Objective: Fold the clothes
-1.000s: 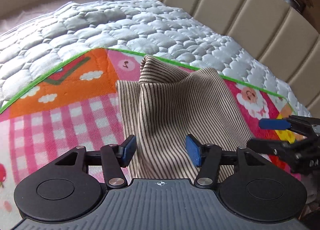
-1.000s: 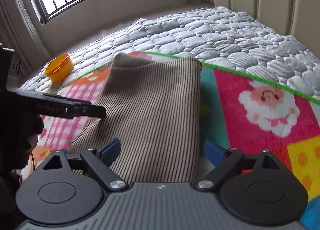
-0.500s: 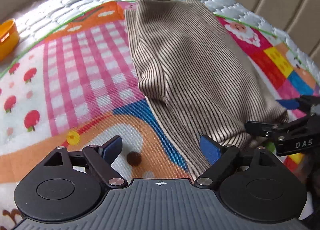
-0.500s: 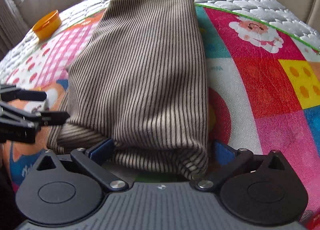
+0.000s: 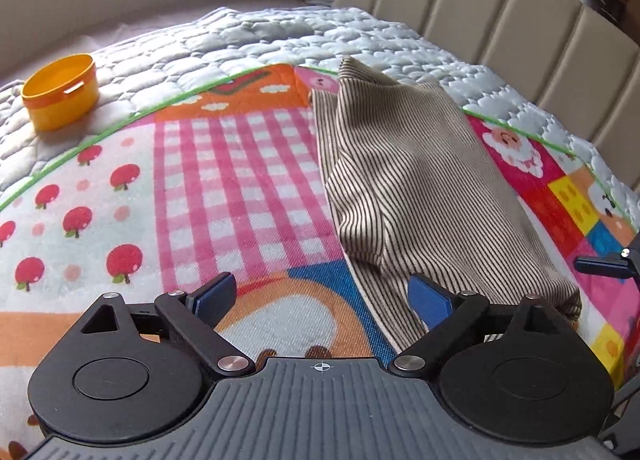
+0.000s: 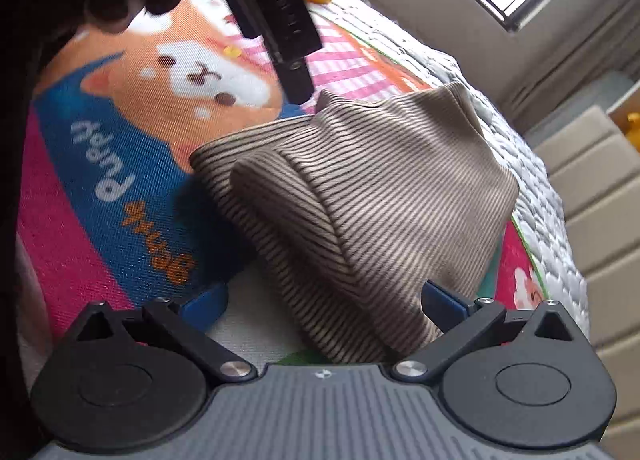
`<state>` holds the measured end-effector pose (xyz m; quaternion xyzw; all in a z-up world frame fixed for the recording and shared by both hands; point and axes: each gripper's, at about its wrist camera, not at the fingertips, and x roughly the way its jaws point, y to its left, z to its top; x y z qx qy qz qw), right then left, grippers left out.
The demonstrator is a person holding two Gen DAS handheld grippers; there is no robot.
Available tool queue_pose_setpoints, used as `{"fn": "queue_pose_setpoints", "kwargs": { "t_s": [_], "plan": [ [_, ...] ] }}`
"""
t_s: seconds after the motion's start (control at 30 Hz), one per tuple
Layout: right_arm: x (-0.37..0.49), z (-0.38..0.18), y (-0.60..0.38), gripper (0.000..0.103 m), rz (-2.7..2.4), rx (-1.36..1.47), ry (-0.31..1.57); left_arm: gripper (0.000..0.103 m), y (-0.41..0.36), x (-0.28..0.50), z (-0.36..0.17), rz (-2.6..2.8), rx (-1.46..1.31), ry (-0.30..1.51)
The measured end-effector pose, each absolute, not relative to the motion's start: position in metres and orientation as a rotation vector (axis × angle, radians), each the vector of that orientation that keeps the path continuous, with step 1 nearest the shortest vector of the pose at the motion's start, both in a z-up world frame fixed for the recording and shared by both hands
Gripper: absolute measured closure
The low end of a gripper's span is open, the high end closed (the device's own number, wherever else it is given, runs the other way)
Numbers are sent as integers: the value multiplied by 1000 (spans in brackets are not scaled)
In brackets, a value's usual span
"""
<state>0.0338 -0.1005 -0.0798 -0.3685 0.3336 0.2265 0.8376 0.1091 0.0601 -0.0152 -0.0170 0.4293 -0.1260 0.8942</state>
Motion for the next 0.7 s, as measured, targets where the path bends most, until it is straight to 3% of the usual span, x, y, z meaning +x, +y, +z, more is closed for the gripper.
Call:
{"fn": "queue_pose_setpoints", "kwargs": {
  "t_s": [0.23,0.37,0.7],
  "plan": [
    [91,-74,-168,0,252,-117,881,1,46,96,-9,-409,39,812],
    [102,-83,-200,0,186,116,948,0,38,88,-4,-540,49,770],
    [95,-76,-188,0,172,30,873,0,-9,59,-24,-693,383,766]
  ]
}}
